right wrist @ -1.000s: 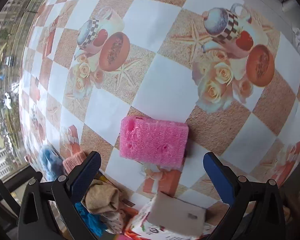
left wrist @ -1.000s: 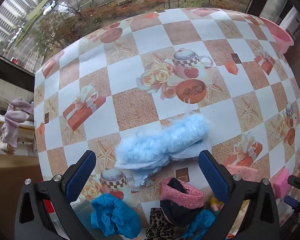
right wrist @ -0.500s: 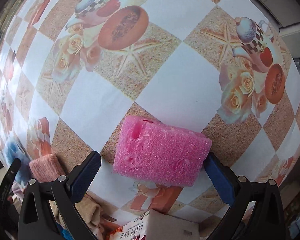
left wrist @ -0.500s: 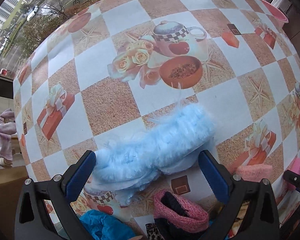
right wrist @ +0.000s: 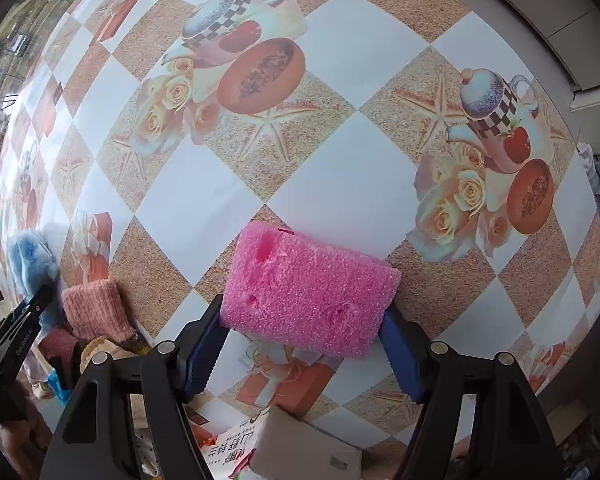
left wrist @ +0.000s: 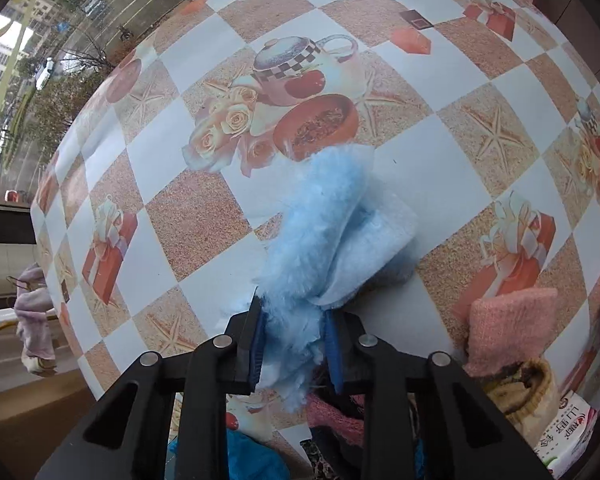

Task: Organize soft objects
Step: 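Grasp and lift the light-blue fluffy cloth with the left tool while the right tool lifts the pink sponge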

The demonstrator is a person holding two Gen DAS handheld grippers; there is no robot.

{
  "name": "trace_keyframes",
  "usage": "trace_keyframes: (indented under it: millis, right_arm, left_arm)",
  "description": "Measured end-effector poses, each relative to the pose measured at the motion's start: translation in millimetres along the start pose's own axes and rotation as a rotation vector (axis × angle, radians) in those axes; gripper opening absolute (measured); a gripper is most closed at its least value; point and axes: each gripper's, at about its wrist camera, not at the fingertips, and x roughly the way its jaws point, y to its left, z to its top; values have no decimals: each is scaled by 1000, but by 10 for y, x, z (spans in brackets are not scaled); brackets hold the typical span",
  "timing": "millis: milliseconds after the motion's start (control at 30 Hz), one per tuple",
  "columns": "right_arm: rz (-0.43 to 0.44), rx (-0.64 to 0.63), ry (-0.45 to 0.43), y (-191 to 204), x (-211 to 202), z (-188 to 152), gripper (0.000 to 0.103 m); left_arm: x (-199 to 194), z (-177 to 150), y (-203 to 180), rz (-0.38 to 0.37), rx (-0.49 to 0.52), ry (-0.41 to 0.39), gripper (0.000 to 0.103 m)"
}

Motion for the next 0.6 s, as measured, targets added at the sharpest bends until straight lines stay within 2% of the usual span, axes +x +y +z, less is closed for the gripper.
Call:
trace_keyframes:
  millis: [100,167,333,367,600]
  right_arm:
    - [-8,-45,-20,-21,-172,-103,74]
    - [-12,-78,-35,-16,-270,-124,74]
    - [-13,-141,-73,-6,-523,-181,74]
    - [-11,-151,-78,2,-577,-190,74]
    - [15,-218,-107,-79,-936,-302,74]
  left_arm:
    - [-80,-58,205,-95,-106,-4,25]
    - [-144,-105,315,-119,-149,-11,25]
    - [-365,-241,388,-112,-163,-45,25]
    - [-488,-189,227,-108,-164,-55,25]
    - [-902,-438,116,-129,-176,-95,25]
